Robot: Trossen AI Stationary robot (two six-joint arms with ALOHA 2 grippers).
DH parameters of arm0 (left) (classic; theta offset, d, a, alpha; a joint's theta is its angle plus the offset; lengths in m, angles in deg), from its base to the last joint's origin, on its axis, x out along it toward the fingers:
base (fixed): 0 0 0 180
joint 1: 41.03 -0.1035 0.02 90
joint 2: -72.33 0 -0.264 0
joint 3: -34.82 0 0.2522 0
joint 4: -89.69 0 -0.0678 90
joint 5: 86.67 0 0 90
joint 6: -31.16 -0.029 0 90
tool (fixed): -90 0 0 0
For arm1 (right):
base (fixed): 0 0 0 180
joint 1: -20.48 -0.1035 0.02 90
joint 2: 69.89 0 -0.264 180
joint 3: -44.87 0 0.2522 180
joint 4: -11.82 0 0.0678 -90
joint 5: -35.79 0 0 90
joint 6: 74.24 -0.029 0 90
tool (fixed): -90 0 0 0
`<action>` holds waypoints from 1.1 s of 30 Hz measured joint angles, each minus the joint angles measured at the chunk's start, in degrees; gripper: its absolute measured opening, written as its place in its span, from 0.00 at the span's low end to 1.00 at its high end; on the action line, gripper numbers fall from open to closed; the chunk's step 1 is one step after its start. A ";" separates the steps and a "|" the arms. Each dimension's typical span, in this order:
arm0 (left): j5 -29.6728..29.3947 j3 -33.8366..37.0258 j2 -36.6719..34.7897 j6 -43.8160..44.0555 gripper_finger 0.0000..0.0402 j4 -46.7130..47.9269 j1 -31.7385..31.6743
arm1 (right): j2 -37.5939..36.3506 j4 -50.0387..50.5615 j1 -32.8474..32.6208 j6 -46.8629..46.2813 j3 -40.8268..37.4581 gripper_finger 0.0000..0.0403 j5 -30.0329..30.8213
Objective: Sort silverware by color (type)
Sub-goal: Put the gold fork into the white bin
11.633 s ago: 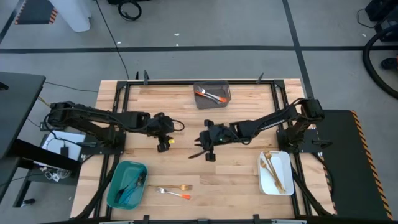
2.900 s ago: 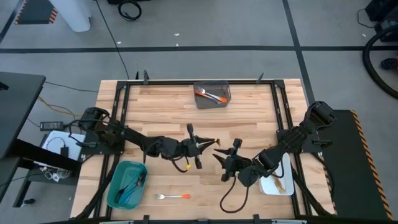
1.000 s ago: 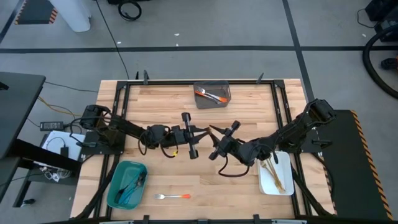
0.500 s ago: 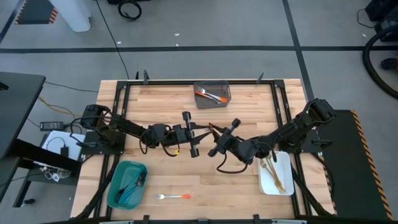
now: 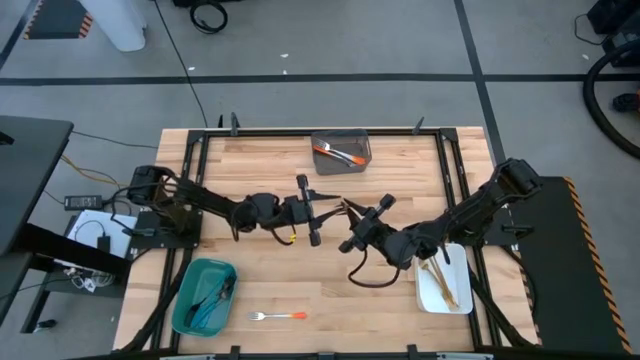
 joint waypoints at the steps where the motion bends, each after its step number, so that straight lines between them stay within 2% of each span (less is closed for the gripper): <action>1: 0.13 0.00 -0.63 -0.06 0.36 1.35 -0.24 | -0.14 0.83 -0.04 -0.96 0.00 0.09 -0.36; 5: 0.21 0.02 -3.93 -0.32 0.36 8.12 -0.88 | -0.91 6.13 0.03 -6.35 0.00 0.09 -3.19; 15: -1.47 -0.02 -11.49 -1.21 0.36 22.51 -1.09 | -5.90 24.62 1.95 -22.13 0.02 0.09 -16.90; 21: -3.01 0.00 -13.02 -0.76 0.36 26.91 -1.11 | -8.21 33.66 4.51 -29.33 0.02 0.09 -29.90; 27: -9.30 0.00 -13.02 -1.85 0.36 29.24 -1.11 | -9.93 46.65 7.23 -41.65 0.00 0.09 -44.46; 33: -9.66 0.00 -13.02 -1.87 0.36 29.74 -1.24 | -10.09 54.54 8.28 -47.45 0.00 0.09 -55.42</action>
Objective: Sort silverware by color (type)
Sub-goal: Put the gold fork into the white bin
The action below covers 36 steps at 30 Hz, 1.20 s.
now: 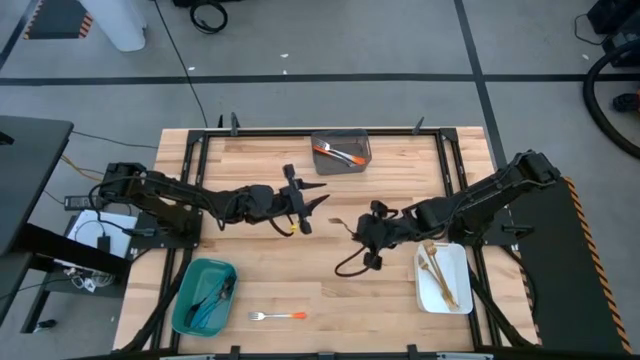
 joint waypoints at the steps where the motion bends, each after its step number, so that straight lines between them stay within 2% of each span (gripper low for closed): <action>1: 0.06 0.00 0.01 -0.01 0.36 0.15 0.03 | 0.00 0.74 0.00 -1.25 0.00 0.09 -1.09; 11: 0.07 0.00 0.01 -1.34 0.36 0.60 0.00 | -1.54 11.78 -0.01 -16.63 0.00 0.09 -14.33; 18: 0.12 0.00 0.01 -1.50 0.36 0.60 0.00 | -2.64 18.02 -0.09 -23.72 0.00 0.09 -20.68; 23: 0.15 0.00 0.01 -1.48 0.36 0.60 0.00 | -3.44 20.05 -0.40 -27.26 0.00 0.09 -23.60; 30: 0.15 0.00 0.04 -1.48 0.36 0.58 0.00 | -3.69 21.95 -1.02 -32.90 0.00 0.09 -32.41; 36: 0.12 0.00 0.04 -2.41 0.36 0.58 0.42 | -4.12 26.98 -3.32 -34.50 0.00 0.09 -34.55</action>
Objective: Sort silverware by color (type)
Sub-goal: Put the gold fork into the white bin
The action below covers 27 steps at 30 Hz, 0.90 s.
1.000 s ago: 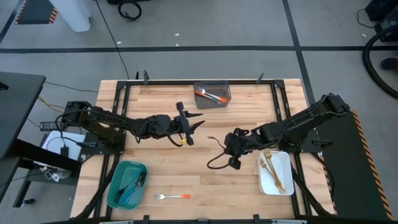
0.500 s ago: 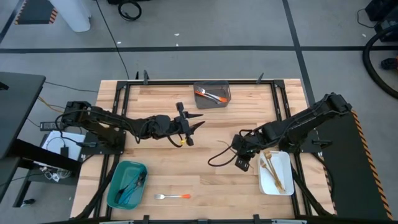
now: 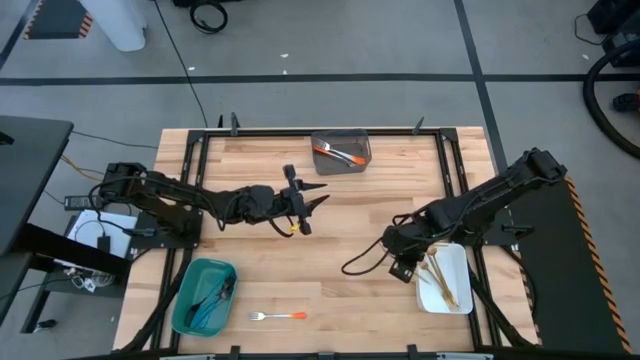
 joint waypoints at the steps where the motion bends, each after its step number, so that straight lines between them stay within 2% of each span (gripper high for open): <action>1: 0.00 0.00 0.00 -0.10 0.36 0.00 0.02 | -0.40 0.33 -0.44 -0.42 0.00 0.09 0.10; 6: 0.00 0.00 0.02 -0.68 0.36 0.00 0.05 | -3.53 2.48 -3.36 -4.41 0.00 0.09 4.38; 17: 0.07 0.05 -2.18 0.08 0.36 3.26 0.04 | -9.35 10.18 -17.28 -19.13 0.00 0.09 23.26; 21: 5.91 -0.02 -5.21 1.74 0.36 7.37 -0.08 | -9.32 11.79 -21.95 -23.71 0.00 0.09 29.21; 24: 12.32 0.02 -6.93 3.61 0.36 12.61 -0.62 | -9.35 12.53 -24.44 -26.99 0.00 0.09 29.91; 27: 13.07 0.04 -8.18 4.53 0.36 16.02 -0.84 | -9.50 13.49 -26.76 -29.62 0.00 0.09 28.83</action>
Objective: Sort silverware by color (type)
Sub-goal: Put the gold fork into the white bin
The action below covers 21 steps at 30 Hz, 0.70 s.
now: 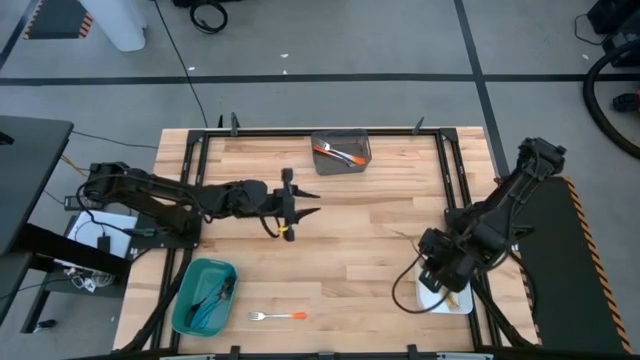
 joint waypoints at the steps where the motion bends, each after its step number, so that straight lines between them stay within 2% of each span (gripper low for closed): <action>1: -0.06 -0.02 -0.04 -0.17 0.36 0.04 -0.09 | 0.04 0.01 -0.81 -0.67 0.00 0.09 -0.34; 5: -0.15 0.00 -0.42 -0.20 0.36 0.16 -0.09 | 0.05 0.37 -4.09 -4.63 0.00 0.09 -0.15; 12: -2.04 -0.02 -0.41 -0.57 0.36 -0.22 -0.09 | 0.82 3.52 -11.04 -14.67 -0.02 0.09 6.38; 21: -2.08 -0.02 -0.41 -0.57 0.36 -0.27 -0.07 | 7.36 5.91 -17.93 -24.04 -0.07 0.09 12.96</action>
